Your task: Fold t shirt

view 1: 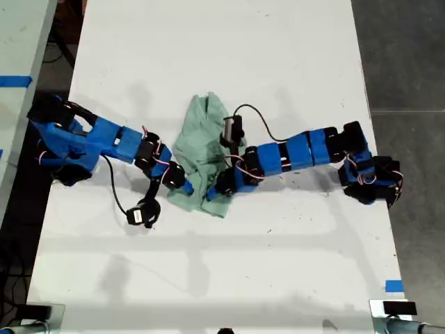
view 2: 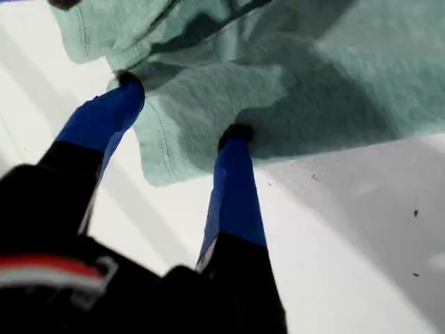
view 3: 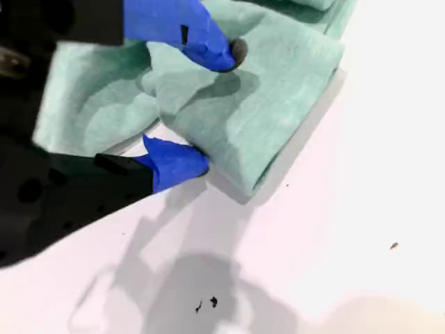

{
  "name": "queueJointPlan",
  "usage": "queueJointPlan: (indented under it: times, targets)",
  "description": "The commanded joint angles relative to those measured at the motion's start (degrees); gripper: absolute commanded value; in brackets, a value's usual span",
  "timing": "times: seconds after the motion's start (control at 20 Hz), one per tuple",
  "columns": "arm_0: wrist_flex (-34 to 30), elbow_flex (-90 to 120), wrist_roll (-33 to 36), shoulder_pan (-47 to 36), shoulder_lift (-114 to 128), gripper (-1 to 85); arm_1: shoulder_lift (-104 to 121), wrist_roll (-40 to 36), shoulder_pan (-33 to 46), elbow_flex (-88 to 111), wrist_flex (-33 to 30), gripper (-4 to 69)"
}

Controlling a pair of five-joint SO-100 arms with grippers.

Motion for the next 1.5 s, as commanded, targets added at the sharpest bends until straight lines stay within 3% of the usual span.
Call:
queueJointPlan:
  times: [0.0, 0.05, 0.15, 0.3, 0.5, 0.55, 0.6, 0.7, 0.8, 1.35, 1.45]
  targets:
    - [0.88, -9.05, 0.62, 1.41, -4.83, 18.5, 0.00, 1.58, -2.02, -3.69, 0.53, 21.9]
    - [1.14, -12.30, 1.23, 2.20, -8.26, 15.3, -0.88, 2.29, -2.37, -3.60, 0.62, 9.0]
    - [3.69, -21.53, 0.53, 4.04, -18.63, 12.8, -3.16, 3.43, -3.25, -3.34, 1.23, 4.6]
    - [16.70, -48.43, -4.57, 8.53, -38.50, 16.0, -5.19, 5.19, -5.45, -2.90, 3.78, 12.6]
    - [14.94, -51.42, -11.87, 11.34, -39.99, 16.2, -4.92, 8.09, -7.91, -3.08, 5.63, 14.8]
    - [14.94, -51.42, -12.57, 11.51, -39.73, 15.7, -4.92, 8.96, -8.17, -3.25, 6.33, 3.6]
    - [15.03, -51.42, -12.48, 11.60, -39.64, 14.2, -4.83, 10.55, -8.53, -3.34, 8.00, 1.5]
    - [16.52, -50.71, -11.87, 11.69, -39.73, 2.1, -3.78, 13.36, -9.32, -3.16, 12.66, 1.5]
    - [17.49, -50.62, -11.69, 11.95, -40.25, -0.1, -2.02, 14.33, -10.20, -3.08, 14.41, 1.5]
    - [18.11, -50.71, -9.14, 13.80, -31.99, -0.2, 5.10, 13.54, -11.69, -4.31, 10.81, 1.5]
    - [21.01, -50.71, -8.00, 12.83, -26.81, -0.2, 10.11, 10.90, -10.99, -4.57, 9.40, 1.6]
